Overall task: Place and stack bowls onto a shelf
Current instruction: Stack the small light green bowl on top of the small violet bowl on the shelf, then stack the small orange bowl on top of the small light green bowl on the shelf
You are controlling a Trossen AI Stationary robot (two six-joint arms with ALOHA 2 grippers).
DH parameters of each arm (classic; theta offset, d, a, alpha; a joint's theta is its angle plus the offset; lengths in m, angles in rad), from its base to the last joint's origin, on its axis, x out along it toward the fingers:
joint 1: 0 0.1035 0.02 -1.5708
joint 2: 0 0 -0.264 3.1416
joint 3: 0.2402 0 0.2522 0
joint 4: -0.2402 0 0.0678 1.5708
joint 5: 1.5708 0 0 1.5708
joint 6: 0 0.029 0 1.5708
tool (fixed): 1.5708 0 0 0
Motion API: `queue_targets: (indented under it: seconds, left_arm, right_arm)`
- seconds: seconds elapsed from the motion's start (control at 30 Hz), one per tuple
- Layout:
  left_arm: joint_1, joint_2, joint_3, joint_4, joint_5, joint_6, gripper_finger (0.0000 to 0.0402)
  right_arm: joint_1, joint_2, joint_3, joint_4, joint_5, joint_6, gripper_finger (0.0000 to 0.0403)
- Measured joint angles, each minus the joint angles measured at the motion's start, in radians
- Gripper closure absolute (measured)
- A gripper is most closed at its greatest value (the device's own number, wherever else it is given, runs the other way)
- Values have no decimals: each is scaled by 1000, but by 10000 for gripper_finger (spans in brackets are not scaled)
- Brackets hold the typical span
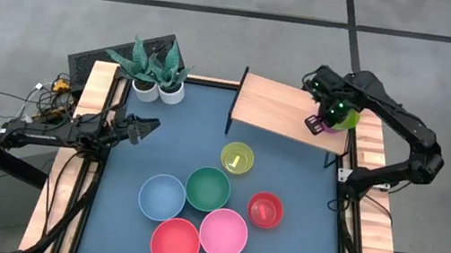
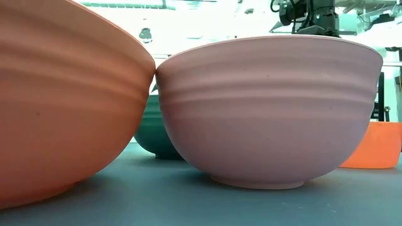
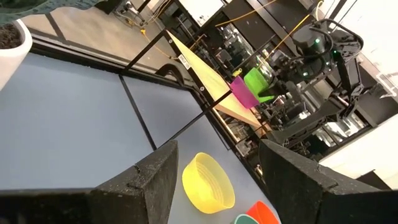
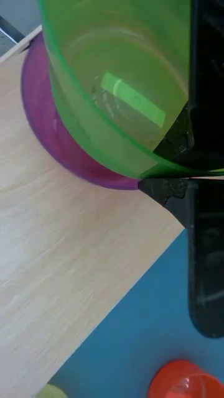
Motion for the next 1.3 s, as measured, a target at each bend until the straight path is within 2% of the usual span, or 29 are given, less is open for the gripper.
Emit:
queue_targets:
  seconds: [0.23,0.6,0.8,0.87,1.03,1.3]
  left_arm:
    - [0,0,0,0,-1,0,193]
    - [0,0,0,0,-2,1,193]
    - [0,0,0,0,-2,1,193]
    - [0,0,0,0,-2,1,193]
    - [0,0,0,0,1,1,193]
    - [0,0,0,0,1,8,193]
  right_arm:
    - [0,0,0,29,21,-12,379]
    - [0,0,0,35,21,-28,243]
    - [5,-17,80,36,14,-37,223]
    - [28,-32,132,38,-39,-35,225]
    - [185,-98,179,122,-244,-21,229]
    - [637,-132,82,193,-267,-7,229]
